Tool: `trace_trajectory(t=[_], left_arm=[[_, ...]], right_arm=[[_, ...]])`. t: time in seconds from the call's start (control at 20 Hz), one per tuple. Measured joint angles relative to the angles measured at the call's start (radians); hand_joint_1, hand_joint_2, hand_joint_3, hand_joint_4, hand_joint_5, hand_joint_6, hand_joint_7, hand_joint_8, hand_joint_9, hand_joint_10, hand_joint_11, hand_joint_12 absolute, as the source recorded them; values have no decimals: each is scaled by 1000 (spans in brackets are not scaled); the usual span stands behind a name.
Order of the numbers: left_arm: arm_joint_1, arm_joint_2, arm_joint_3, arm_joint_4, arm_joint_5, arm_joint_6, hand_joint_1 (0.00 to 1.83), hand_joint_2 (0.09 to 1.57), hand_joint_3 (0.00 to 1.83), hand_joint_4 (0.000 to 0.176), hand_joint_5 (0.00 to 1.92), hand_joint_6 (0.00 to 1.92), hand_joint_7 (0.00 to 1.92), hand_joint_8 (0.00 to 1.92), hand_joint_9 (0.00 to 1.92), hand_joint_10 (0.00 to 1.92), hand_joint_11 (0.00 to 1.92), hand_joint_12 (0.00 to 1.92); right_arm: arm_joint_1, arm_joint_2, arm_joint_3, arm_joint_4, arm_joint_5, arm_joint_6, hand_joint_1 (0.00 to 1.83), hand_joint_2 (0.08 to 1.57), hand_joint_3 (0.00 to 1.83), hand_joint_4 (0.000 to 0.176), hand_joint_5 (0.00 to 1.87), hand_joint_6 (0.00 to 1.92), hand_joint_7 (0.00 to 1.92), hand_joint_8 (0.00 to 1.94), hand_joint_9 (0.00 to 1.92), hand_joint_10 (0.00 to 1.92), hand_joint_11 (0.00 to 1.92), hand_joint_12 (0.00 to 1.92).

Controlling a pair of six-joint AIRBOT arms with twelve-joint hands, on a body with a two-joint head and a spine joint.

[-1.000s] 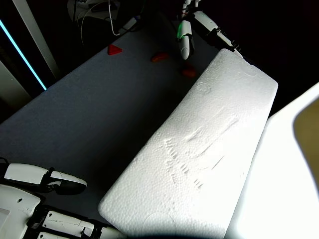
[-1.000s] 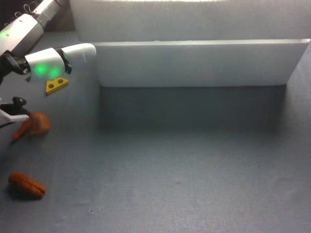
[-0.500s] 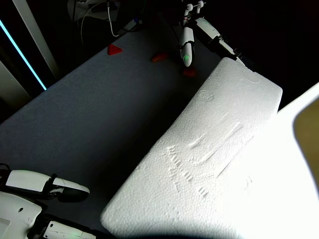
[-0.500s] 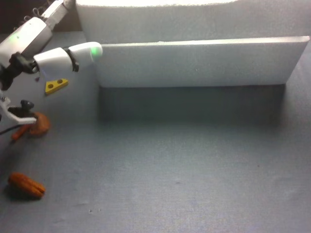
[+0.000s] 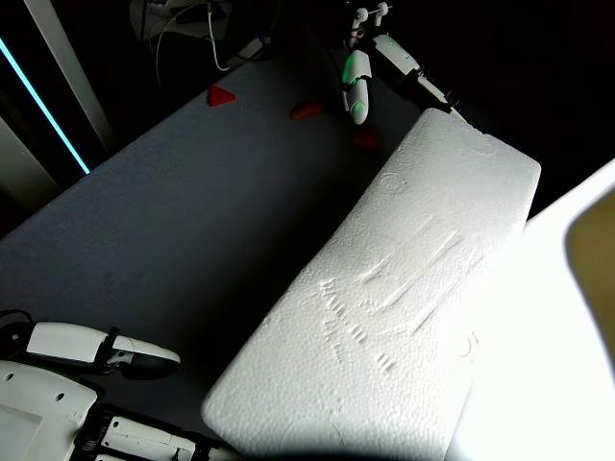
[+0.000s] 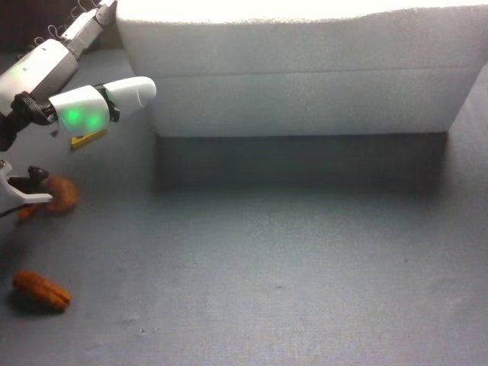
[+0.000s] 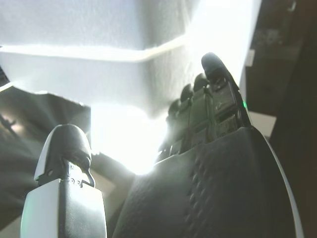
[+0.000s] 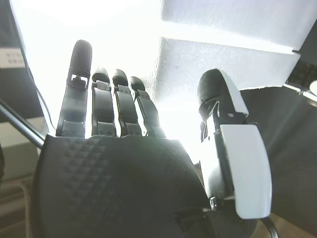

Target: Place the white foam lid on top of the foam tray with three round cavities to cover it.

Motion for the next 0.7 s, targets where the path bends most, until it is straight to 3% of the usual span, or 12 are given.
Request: trace_trajectory(t=[0.1, 0.15, 0.25, 0.3, 0.45, 0.5, 0.55, 0.6, 0.7], left_arm=[[-12, -7, 9, -2, 12, 1, 431, 1140, 1, 29, 0, 0, 0, 0, 0, 0, 0, 321], [-18, -14, 17, -1, 16, 0, 433, 1127, 0, 38, 0, 0, 0, 0, 0, 0, 0, 321], [-30, -23, 30, 9, 24, -1, 458, 1141, 2, 27, 0, 0, 0, 0, 0, 0, 0, 319], [-30, -24, 34, 9, 28, 0, 462, 1141, 2, 19, 0, 0, 0, 0, 0, 0, 0, 318], [-9, -24, 34, 3, 34, -4, 466, 1143, 3, 26, 0, 0, 0, 0, 0, 0, 0, 316], [6, -25, 31, -1, 43, -5, 430, 1149, 1, 54, 0, 0, 0, 0, 0, 0, 0, 370], [13, -26, 26, -5, 47, -5, 430, 1149, 1, 54, 0, 0, 0, 0, 0, 0, 0, 370], [18, -26, 21, -5, 54, -5, 454, 1164, 1, 41, 0, 0, 0, 0, 0, 0, 0, 298], [30, -23, 10, -17, 43, -5, 444, 1166, 1, 44, 0, 0, 0, 0, 0, 0, 0, 286]], right_arm=[[0, 0, 1, 2, 0, 0, 405, 1295, 0, 0, 0, 0, 0, 0, 0, 0, 0, 854], [0, 0, 3, 5, -3, 0, 410, 1299, 0, 0, 0, 0, 0, 0, 0, 0, 0, 1067], [-13, 0, 5, 10, -4, 0, 417, 1304, 2, 0, 0, 0, 0, 0, 0, 0, 0, 1163], [-15, -1, 5, 10, -5, 0, 420, 1305, 2, 0, 0, 0, 0, 0, 0, 0, 0, 1166], [-26, -3, 5, 17, 1, 0, 428, 1304, 1, 6, 0, 0, 0, 0, 0, 0, 0, 1131], [-37, -4, 5, 22, 6, 0, 431, 1302, 0, 0, 0, 0, 0, 0, 0, 0, 0, 1079], [-39, -5, 5, 24, 2, -1, 431, 1302, 0, 0, 0, 0, 0, 0, 0, 0, 0, 1079], [-49, -5, 5, 29, -3, -1, 416, 1297, 0, 0, 0, 0, 0, 0, 0, 0, 0, 1076], [-49, -5, 0, 27, -6, 0, 435, 1298, 0, 0, 0, 0, 0, 0, 0, 0, 0, 957]])
